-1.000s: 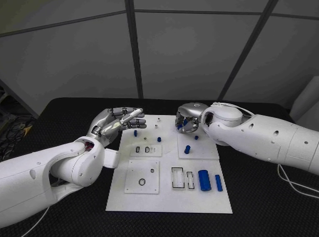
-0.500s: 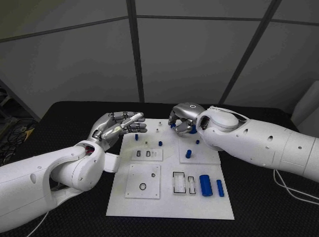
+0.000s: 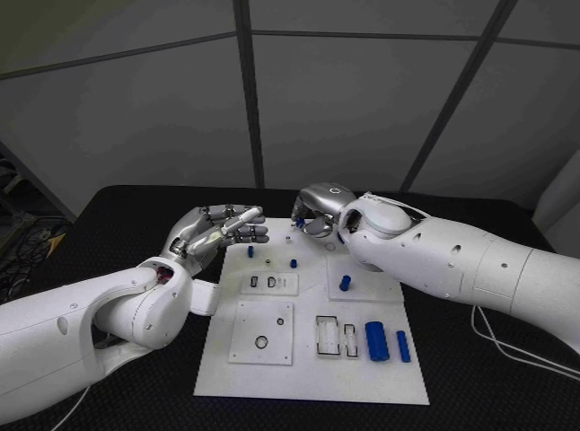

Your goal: Assemble the parts on the task board

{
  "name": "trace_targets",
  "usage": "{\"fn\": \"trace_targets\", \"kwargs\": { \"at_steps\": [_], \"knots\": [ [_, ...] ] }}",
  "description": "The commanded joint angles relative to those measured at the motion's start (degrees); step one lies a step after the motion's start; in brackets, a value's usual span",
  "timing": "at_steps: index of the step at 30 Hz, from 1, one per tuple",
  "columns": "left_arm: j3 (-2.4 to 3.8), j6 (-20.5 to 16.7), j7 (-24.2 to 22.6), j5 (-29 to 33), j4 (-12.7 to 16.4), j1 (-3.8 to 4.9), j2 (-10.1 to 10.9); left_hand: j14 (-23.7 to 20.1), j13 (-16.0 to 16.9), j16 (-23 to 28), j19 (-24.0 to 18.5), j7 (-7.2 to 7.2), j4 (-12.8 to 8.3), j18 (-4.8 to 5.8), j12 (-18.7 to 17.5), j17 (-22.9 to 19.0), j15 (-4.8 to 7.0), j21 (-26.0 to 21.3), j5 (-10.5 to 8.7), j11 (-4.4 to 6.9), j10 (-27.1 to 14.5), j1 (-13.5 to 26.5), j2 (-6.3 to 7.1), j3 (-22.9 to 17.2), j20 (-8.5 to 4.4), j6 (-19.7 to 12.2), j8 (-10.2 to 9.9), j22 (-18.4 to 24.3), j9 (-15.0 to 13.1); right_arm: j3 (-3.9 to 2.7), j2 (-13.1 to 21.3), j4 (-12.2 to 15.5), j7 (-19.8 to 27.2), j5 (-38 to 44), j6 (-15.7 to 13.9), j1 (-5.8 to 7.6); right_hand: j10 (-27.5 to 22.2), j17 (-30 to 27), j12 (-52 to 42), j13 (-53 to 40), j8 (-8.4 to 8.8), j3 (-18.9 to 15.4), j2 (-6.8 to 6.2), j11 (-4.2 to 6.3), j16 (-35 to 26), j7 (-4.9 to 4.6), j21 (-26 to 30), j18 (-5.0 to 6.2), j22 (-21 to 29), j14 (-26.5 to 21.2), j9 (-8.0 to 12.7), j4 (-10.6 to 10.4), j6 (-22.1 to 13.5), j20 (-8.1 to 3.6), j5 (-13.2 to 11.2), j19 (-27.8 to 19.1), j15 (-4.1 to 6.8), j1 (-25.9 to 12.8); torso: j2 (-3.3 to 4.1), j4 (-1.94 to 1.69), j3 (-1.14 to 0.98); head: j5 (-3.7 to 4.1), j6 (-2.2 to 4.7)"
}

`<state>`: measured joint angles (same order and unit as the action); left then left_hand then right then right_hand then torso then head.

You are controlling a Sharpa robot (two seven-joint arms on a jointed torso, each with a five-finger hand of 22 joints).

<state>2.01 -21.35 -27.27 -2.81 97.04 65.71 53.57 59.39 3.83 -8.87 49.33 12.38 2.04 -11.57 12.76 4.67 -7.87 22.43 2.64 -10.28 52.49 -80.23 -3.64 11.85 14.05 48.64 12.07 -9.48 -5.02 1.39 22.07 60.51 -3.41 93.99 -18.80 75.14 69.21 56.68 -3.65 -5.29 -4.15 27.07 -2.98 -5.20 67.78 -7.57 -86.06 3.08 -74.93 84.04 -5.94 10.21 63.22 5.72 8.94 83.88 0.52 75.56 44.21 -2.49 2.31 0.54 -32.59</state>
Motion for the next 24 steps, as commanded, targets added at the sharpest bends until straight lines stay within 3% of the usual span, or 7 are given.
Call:
{"fn": "trace_targets", "kwargs": {
  "at_steps": [1,17,24],
  "knots": [
    [0.11,0.8,-0.2,-0.4,0.2,0.19,-0.1,0.2,-0.1,0.2,0.3,0.69,0.0,1.22,-0.3,-0.1,-0.12,0.4,0.37,-0.16,0.2,0.1,-0.30,0.2,-0.15,0.0,-0.2,0.1,0.1,-0.06,-0.9,-1.1,1.3,0.3,-2.5,0.15,1.5,-0.1,0.0,-0.1,-0.05,0.3,-0.06,1.19,0.2,-0.17,-0.2,-1.12,-5.6,0.7,-0.1,-0.1,0.3,-0.07,0.2,0.6,0.26,0.3,0.30,-0.13,0.12,0.04,0.08],
    [0.12,1.0,0.0,-0.4,0.3,0.95,-0.1,0.2,-0.1,0.2,0.3,0.69,0.0,1.22,-0.3,-0.1,-0.12,0.4,0.37,-0.16,0.2,0.1,-0.30,0.2,-0.15,0.0,-0.2,0.1,0.1,-0.06,-2.9,-4.1,1.6,0.3,-0.2,0.15,1.2,-0.3,0.2,0.0,0.22,0.7,-0.26,1.05,0.1,-0.29,-0.2,-1.10,-5.5,0.6,-0.1,-0.2,0.1,-0.07,0.4,0.5,0.19,0.1,1.32,-0.68,0.59,0.21,0.25],
    [0.12,1.0,0.1,-0.3,0.3,1.28,-0.1,0.2,-0.1,0.2,0.3,0.69,0.0,1.22,-0.3,-0.1,-0.12,0.4,0.37,-0.16,0.2,0.1,-0.30,0.2,-0.15,0.0,-0.2,0.1,0.1,-0.07,-3.1,-4.9,1.3,0.3,0.6,0.15,1.0,-0.2,0.2,0.1,0.28,0.7,-0.33,0.99,0.2,-0.34,-0.2,-1.11,-5.5,0.6,-0.1,-0.3,0.0,-0.06,0.4,0.5,0.17,0.0,1.29,-0.62,0.58,0.01,0.05]
  ]
}}
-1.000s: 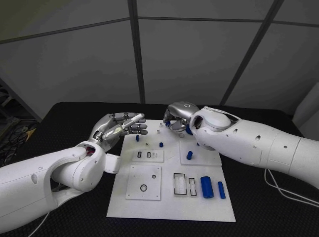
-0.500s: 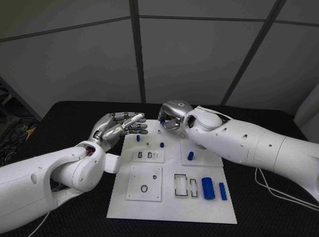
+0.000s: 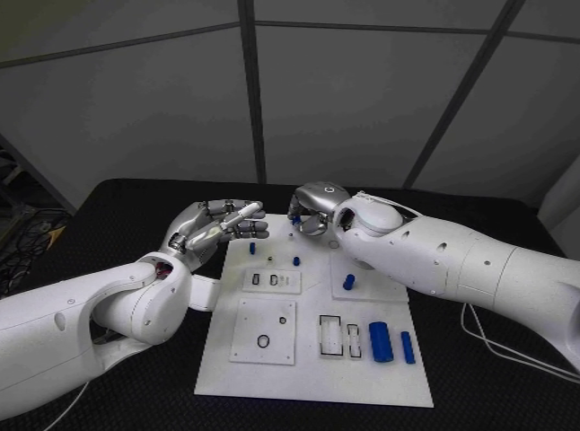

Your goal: Assemble the parts on the task board

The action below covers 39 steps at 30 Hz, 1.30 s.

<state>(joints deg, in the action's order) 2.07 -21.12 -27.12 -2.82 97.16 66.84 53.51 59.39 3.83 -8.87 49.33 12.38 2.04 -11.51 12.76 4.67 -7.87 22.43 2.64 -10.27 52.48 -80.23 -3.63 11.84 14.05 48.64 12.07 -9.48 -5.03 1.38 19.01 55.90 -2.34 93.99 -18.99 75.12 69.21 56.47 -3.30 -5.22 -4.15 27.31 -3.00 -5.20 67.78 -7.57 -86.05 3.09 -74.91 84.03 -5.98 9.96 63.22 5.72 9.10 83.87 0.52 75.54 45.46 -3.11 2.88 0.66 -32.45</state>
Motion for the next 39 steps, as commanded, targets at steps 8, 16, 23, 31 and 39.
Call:
{"fn": "trace_targets", "kwargs": {
  "at_steps": [8,16,23,31,39],
  "knots": [
    [0.07,0.8,0.0,-0.3,0.2,0.29,0.0,0.2,-0.1,0.4,0.3,0.70,-0.1,1.19,-0.3,-0.1,-0.16,0.3,0.37,-0.19,0.2,0.1,-0.41,0.3,-0.14,0.0,-0.2,0.1,0.1,-0.06,-0.2,-0.7,0.1,0.3,1.0,0.17,0.4,-0.5,-0.1,0.1,0.42,0.7,-0.62,0.83,0.0,-0.45,0.0,-1.01,-5.0,0.4,-0.1,-0.2,-0.2,0.00,0.3,0.1,0.06,-0.3,0.07,0.06,0.03,-0.22,-0.14],
    [0.07,1.0,0.1,-0.3,0.1,0.36,0.0,0.1,-0.1,0.4,0.2,0.71,-0.1,1.19,-0.4,-0.1,-0.18,0.3,0.37,-0.19,0.2,0.1,-0.47,0.3,-0.13,0.0,-0.3,0.1,0.1,-0.06,-0.6,-1.5,1.0,-0.6,0.2,0.17,-10.2,-6.0,-0.1,1.7,0.65,0.9,-3.73,-1.62,-3.8,-2.41,3.5,0.59,2.9,-1.3,1.0,-0.5,-4.8,1.79,-0.6,-4.9,-1.99,-1.5,0.06,0.10,0.07,-0.26,-0.11],
    [0.07,1.0,0.1,-0.3,0.2,0.41,0.1,0.1,-0.1,0.4,0.2,0.71,-0.1,1.20,-0.4,-0.1,-0.18,0.3,0.36,-0.20,0.2,0.2,-0.50,0.3,-0.13,0.0,-0.3,0.1,0.1,-0.05,-0.5,-1.3,1.4,-1.5,0.1,0.17,-16.6,-8.5,-0.2,1.6,0.59,-2.8,-4.60,-2.73,-5.2,-3.42,5.1,1.24,6.0,-1.7,1.8,-2.0,-7.3,2.87,-0.8,-6.6,-2.88,-0.4,0.08,0.10,0.09,-0.23,-0.24],
    [0.07,1.0,0.1,-0.3,0.3,0.45,0.4,0.1,-0.1,0.4,0.2,0.71,-0.1,1.20,-0.4,-0.1,-0.18,0.3,0.36,-0.20,0.2,0.2,-0.50,0.3,-0.13,0.0,-0.3,0.1,0.1,-0.05,3.9,4.0,0.8,-2.3,-2.0,0.16,-15.0,-8.5,-0.7,1.4,0.47,-3.7,-4.29,-2.47,-5.0,-3.25,5.4,1.33,6.5,-1.6,1.8,-2.9,-7.2,2.81,-0.3,-6.7,-2.72,0.2,0.04,0.28,-0.05,-0.29,-0.05],
    [0.05,1.2,0.2,-0.3,0.1,0.45,1.0,0.1,-0.1,0.5,0.2,0.71,-0.1,1.20,-0.4,-0.1,-0.20,0.3,0.36,-0.20,0.2,0.2,-0.54,0.3,-0.12,0.0,-0.3,0.1,0.1,-2.07,15.2,15.6,-1.3,-9.0,-2.8,0.14,-4.8,-5.7,-4.2,-0.2,0.40,-4.3,-4.31,-0.51,-2.5,-1.90,3.8,0.55,2.7,-0.5,1.7,-5.8,-6.3,1.74,-0.9,-4.1,-1.35,-1.9,-0.22,1.14,-0.46,-0.43,0.45]
  ]
}}
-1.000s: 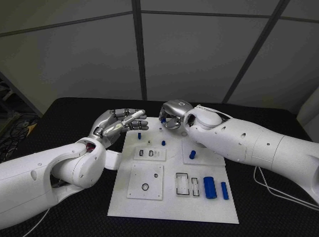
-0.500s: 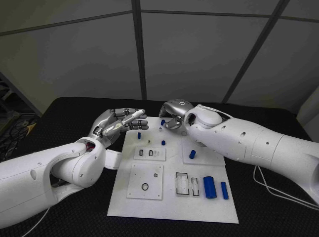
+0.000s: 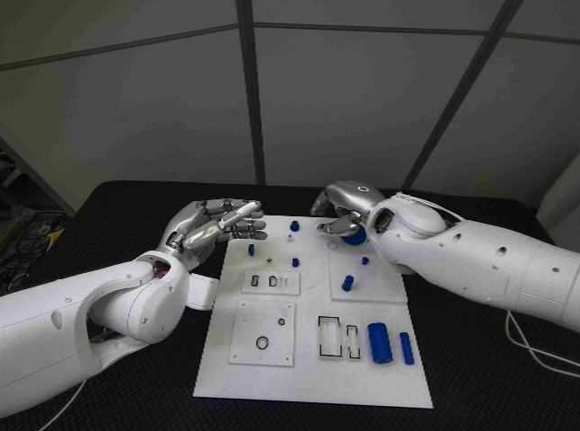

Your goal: Assemble the parts on the task board

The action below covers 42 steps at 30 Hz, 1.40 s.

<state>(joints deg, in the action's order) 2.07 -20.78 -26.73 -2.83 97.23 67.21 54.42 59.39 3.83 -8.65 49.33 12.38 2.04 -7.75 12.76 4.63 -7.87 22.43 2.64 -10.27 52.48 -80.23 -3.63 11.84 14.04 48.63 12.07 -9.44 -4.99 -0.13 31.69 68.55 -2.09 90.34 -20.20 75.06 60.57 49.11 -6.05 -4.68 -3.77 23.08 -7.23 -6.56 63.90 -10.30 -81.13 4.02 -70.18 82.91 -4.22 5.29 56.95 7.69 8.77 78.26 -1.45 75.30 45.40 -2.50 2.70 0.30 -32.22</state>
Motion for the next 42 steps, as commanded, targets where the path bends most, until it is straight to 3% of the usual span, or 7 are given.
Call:
{"fn": "trace_targets", "kwargs": {
  "at_steps": [1,5,10,13,17,23,42],
  "knots": [
    [0.05,0.8,-0.2,-0.3,0.0,0.08,0.1,0.1,-0.1,0.3,0.2,0.71,-0.2,-2.55,-0.4,-0.1,-0.21,0.3,0.36,-0.21,0.3,0.2,-0.60,0.3,-0.11,0.0,-0.3,0.1,0.1,-0.82,3.6,3.9,-2.0,-6.0,-1.3,0.20,5.6,2.4,-2.2,-1.1,0.04,-0.1,-0.27,1.29,1.9,1.10,-1.6,-0.57,-3.1,0.8,0.0,-1.6,0.0,-0.50,-0.7,2.1,0.95,-2.1,-0.19,0.65,-0.38,-0.14,0.26],
    [0.05,0.9,-0.1,-0.3,-0.2,0.08,0.2,0.1,-0.1,0.3,0.2,0.71,-0.2,-2.55,-0.4,-0.1,-0.21,0.3,0.36,-0.21,0.3,0.2,-0.60,0.3,-0.11,0.0,-0.3,0.1,0.1,-1.67,7.6,6.8,-4.1,-7.5,1.0,0.20,16.7,8.9,-9.8,-6.0,-0.08,-2.7,-2.33,4.29,6.7,3.31,-5.2,-2.18,-11.0,2.3,-0.1,-3.8,0.4,-2.84,-1.1,6.7,3.41,-4.4,-0.26,0.99,-0.67,0.00,0.48],
    [0.04,1.3,-0.1,-0.3,-0.5,0.07,0.1,0.1,-0.1,0.3,0.2,0.71,-0.2,-2.55,-0.4,-0.1,-0.21,0.3,0.36,-0.21,0.3,0.2,-0.60,0.3,-0.11,0.0,-0.3,0.1,0.1,-2.04,9.7,6.9,-5.8,-9.0,3.6,0.20,11.7,7.3,-9.0,-7.6,0.16,-4.5,-2.92,3.79,6.0,2.99,-4.8,-2.01,-10.0,1.8,-0.1,-6.6,-0.2,-3.31,-0.9,6.1,3.36,-5.2,-0.25,1.10,-0.69,0.23,0.54],
    [0.04,1.6,0.0,-0.3,-0.8,0.07,0.0,0.1,0.0,0.3,0.2,0.71,-0.2,-2.55,-0.4,-0.1,-0.21,0.3,0.36,-0.21,0.3,0.2,-0.60,0.3,-0.11,0.0,-0.3,0.1,0.1,-2.13,10.0,6.1,-6.9,-9.5,5.9,0.21,15.9,9.0,-12.4,-10.1,0.13,-5.5,-3.43,4.59,7.2,3.49,-5.6,-2.34,-11.8,2.2,-0.1,-7.0,-0.6,-3.45,-1.3,7.1,3.80,-4.1,-0.17,0.93,-0.64,0.82,0.55],
    [0.04,1.8,0.0,-0.3,-1.2,0.07,-0.1,0.1,0.0,0.3,0.2,0.70,-0.2,-2.55,-0.4,-0.1,-0.21,0.3,0.36,-0.21,0.3,0.1,-0.65,0.3,-0.11,0.1,-0.3,0.1,0.1,-2.19,9.7,5.1,-8.3,-9.7,8.9,0.21,16.4,18.3,-30.4,-28.9,-0.02,-8.8,-3.99,5.34,13.8,4.21,-6.5,-2.79,-13.9,3.7,-0.3,-9.9,-1.1,-4.22,-1.1,8.3,4.49,-1.7,-0.09,0.93,-0.62,0.85,0.52],
    [0.04,2.1,0.0,-0.3,-1.8,0.06,-0.5,0.1,0.0,0.3,0.2,0.70,-0.2,-2.55,-0.4,-0.1,-0.21,0.3,0.36,-0.21,0.3,0.1,-0.65,0.3,-0.11,0.1,-0.3,0.1,0.1,-2.22,8.2,3.7,-9.9,-8.3,11.6,0.20,18.1,29.2,-59.9,-60.2,0.04,-11.3,-3.43,4.91,20.3,3.57,-8.6,-3.88,-19.2,4.9,-1.2,-15.1,-1.8,-3.70,-1.3,11.4,3.72,0.1,-0.09,0.89,-0.63,1.04,0.32],
    [0.04,2.4,0.1,-0.3,-2.2,0.04,-0.9,0.1,0.0,0.3,0.2,0.68,-0.2,-2.55,-0.4,-0.1,-0.21,0.3,0.36,-0.20,0.3,0.1,-0.76,0.3,-0.11,0.1,-0.3,0.2,0.1,-2.22,4.6,0.1,-11.6,-6.9,13.4,0.19,18.7,30.8,-64.1,-65.1,0.05,-11.8,-3.28,4.48,21.3,3.42,-8.9,-4.02,-19.8,5.1,-1.7,-16.9,-2.2,-3.36,-1.3,11.7,3.56,0.9,-0.10,0.76,-0.51,1.08,-0.21]
  ]
}}
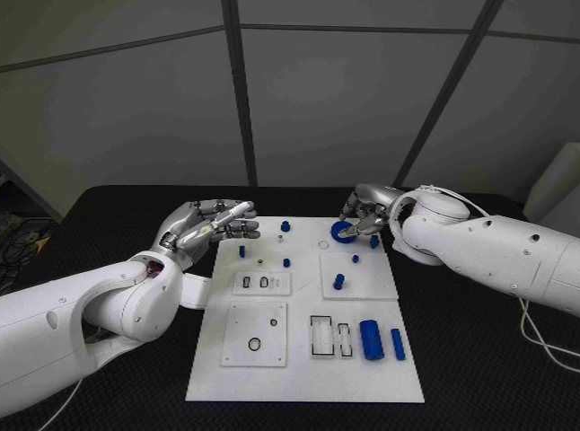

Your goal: Assemble the parts on the task board

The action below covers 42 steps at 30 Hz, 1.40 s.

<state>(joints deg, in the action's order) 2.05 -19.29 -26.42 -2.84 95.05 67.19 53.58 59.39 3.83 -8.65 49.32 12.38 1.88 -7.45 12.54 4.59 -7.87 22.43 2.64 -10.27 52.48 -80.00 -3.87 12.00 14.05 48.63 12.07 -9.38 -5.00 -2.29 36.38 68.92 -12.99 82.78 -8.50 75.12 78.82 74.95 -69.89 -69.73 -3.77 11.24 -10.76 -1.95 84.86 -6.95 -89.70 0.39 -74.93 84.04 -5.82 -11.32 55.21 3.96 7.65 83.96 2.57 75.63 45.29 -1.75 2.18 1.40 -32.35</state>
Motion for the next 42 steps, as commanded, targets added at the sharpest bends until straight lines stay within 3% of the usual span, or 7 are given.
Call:
{"fn": "trace_targets", "kwargs": {
  "at_steps": [1,17,26,33,42],
  "knots": [
    [0.06,0.9,-0.2,-0.3,0.0,0.06,-0.1,0.1,0.0,0.3,0.2,0.68,-0.1,-2.85,-0.2,-0.1,-0.21,0.3,0.36,-0.20,0.3,-0.1,-0.53,0.2,-0.11,0.1,-0.3,0.1,0.1,-0.07,-0.2,-0.5,-0.8,0.6,1.9,0.12,0.4,5.0,-0.3,0.0,0.06,0.0,0.25,-0.13,0.3,0.07,-0.3,-0.39,-15.1,3.9,-0.1,-0.3,-0.5,0.37,-0.1,6.0,-0.46,0.5,0.02,0.00,0.02,-0.02,-0.09],
    [0.06,1.2,0.0,-0.3,0.2,0.06,-0.3,0.1,0.0,0.4,0.1,0.67,-0.1,-2.85,-0.3,-0.1,-0.21,0.2,0.36,-0.20,0.4,-0.1,-0.65,0.2,-0.11,0.1,-0.3,0.1,0.1,-0.06,-0.8,-2.0,-1.0,0.5,3.6,0.12,0.4,5.5,-0.8,-0.7,0.13,0.1,0.36,-0.21,0.5,-0.03,-0.3,-0.39,-15.1,4.0,-0.1,-0.6,-0.8,0.42,-0.1,6.0,-0.53,0.9,0.01,0.06,-0.03,-0.15,-0.44],
    [0.06,1.2,0.0,-0.3,0.2,0.06,-0.3,0.1,0.0,0.4,0.1,0.67,-0.1,-2.85,-0.3,-0.1,-0.21,0.2,0.36,-0.20,0.4,-0.1,-0.65,0.2,-0.11,0.1,-0.3,0.1,0.1,-0.05,-1.2,-2.3,-0.8,0.5,4.1,0.11,0.5,5.7,-1.7,-1.8,-0.27,0.6,1.17,-0.16,0.7,0.05,-0.3,-0.39,-15.1,4.0,-0.5,-0.4,0.1,0.47,0.1,6.0,-0.54,1.9,0.01,0.05,-0.04,-0.19,-0.54],
    [0.06,1.3,0.0,-0.3,0.1,0.06,-0.3,0.1,0.0,0.4,0.1,0.67,-0.1,-2.85,-0.3,-0.1,-0.21,0.2,0.36,-0.20,0.4,-0.1,-0.65,0.2,-0.11,0.1,-0.3,0.1,0.1,-0.05,-1.4,-2.0,-1.4,2.2,2.1,0.10,1.5,6.0,-3.5,-3.8,-1.50,2.0,3.41,0.36,0.8,0.64,-0.3,-0.39,-15.1,4.0,-1.9,0.6,3.6,0.17,0.4,6.0,-0.15,3.3,0.01,0.06,-0.04,-0.25,-0.59],
    [0.06,1.3,0.0,-0.3,0.1,0.06,-0.3,0.1,0.0,0.4,0.1,0.67,-0.1,-2.85,-0.3,-0.1,-0.21,0.2,0.36,-0.20,0.4,-0.1,-0.65,0.2,-0.11,0.1,-0.3,0.1,0.1,-0.04,-1.4,-0.9,-1.2,5.9,-3.6,0.07,2.6,6.1,-5.4,-5.8,-1.94,3.6,5.39,0.96,0.9,1.31,-0.3,-0.39,-15.1,4.0,-2.9,2.4,5.9,-0.31,1.0,6.0,0.36,4.6,-0.01,0.06,-0.05,-0.19,-0.59]
  ]
}}
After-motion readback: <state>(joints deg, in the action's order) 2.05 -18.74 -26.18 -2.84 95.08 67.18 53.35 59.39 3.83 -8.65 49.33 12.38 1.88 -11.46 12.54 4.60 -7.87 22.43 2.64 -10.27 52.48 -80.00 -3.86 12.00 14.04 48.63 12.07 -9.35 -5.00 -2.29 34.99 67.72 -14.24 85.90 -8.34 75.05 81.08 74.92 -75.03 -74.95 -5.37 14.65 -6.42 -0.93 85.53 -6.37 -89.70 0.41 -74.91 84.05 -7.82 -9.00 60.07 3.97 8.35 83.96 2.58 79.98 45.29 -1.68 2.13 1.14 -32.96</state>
